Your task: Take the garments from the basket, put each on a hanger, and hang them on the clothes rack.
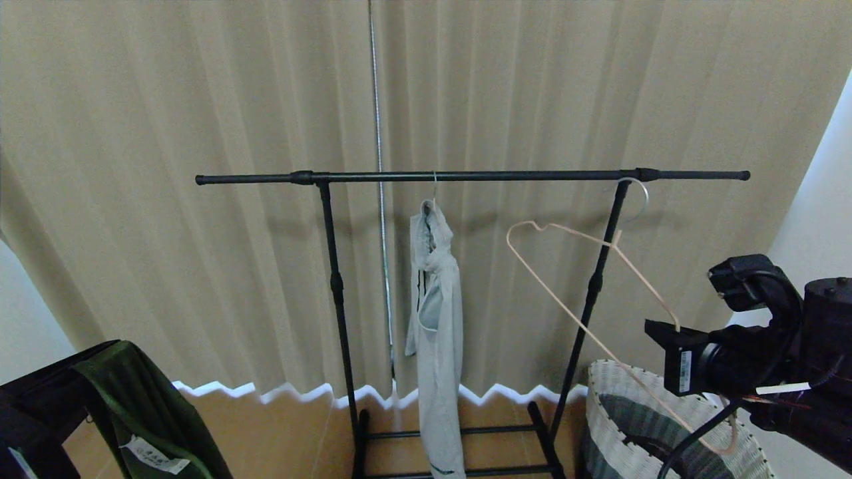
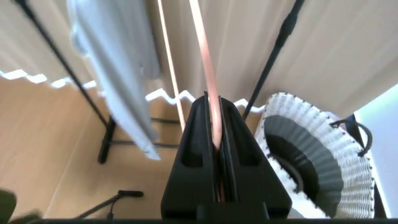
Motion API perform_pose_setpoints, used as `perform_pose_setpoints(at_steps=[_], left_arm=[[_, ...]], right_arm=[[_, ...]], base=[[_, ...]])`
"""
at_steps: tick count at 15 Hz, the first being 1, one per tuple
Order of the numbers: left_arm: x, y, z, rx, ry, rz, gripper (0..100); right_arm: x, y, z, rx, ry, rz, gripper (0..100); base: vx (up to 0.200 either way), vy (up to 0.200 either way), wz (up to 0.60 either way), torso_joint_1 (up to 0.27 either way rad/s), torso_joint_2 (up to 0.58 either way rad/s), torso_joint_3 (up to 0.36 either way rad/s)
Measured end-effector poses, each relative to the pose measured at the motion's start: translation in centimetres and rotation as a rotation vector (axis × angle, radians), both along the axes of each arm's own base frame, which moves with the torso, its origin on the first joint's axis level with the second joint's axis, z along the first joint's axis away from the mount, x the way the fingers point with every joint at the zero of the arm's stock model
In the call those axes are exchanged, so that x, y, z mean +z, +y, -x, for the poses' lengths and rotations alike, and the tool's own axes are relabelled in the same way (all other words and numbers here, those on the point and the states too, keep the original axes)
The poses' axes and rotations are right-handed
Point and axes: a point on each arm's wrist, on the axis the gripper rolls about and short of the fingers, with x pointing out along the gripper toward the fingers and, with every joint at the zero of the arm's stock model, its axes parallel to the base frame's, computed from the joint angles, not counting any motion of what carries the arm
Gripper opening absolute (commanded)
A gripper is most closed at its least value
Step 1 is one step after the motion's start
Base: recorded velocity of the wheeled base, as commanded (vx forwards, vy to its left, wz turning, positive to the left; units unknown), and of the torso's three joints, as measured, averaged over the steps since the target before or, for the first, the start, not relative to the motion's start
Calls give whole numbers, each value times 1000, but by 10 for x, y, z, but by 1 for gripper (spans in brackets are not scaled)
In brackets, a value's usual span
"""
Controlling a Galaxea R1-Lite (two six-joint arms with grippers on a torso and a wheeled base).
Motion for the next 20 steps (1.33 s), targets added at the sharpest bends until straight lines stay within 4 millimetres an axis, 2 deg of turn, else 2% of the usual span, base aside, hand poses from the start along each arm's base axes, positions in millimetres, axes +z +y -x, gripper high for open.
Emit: perform_pose_setpoints(at_steps=[3, 6, 10, 14, 17, 20], left_arm=[[1, -3, -8, -4, 26, -10, 0], [7, -10, -28, -3, 86, -60, 0], [35, -21, -63, 32, 182, -87, 0], [57, -34, -104, 168, 251, -5, 0], [57, -44, -132, 276, 262, -12, 0], [55, -51, -148, 323, 246, -26, 0]], right_arm=[[10, 20, 5, 105, -85, -47, 0], [13, 41, 16, 220, -105, -68, 0], [16, 73, 36, 418, -99, -99, 0], [15, 103, 60, 600, -28, -208, 0], [11, 116, 70, 670, 6, -221, 0], [10, 120, 75, 705, 15, -220, 0]], base=[[0, 0, 0, 0, 0, 0], [0, 0, 0, 0, 0, 0], [0, 0, 0, 0, 0, 0], [0, 0, 0, 0, 0, 0], [0, 0, 0, 0, 0, 0], [0, 0, 0, 0, 0, 0]])
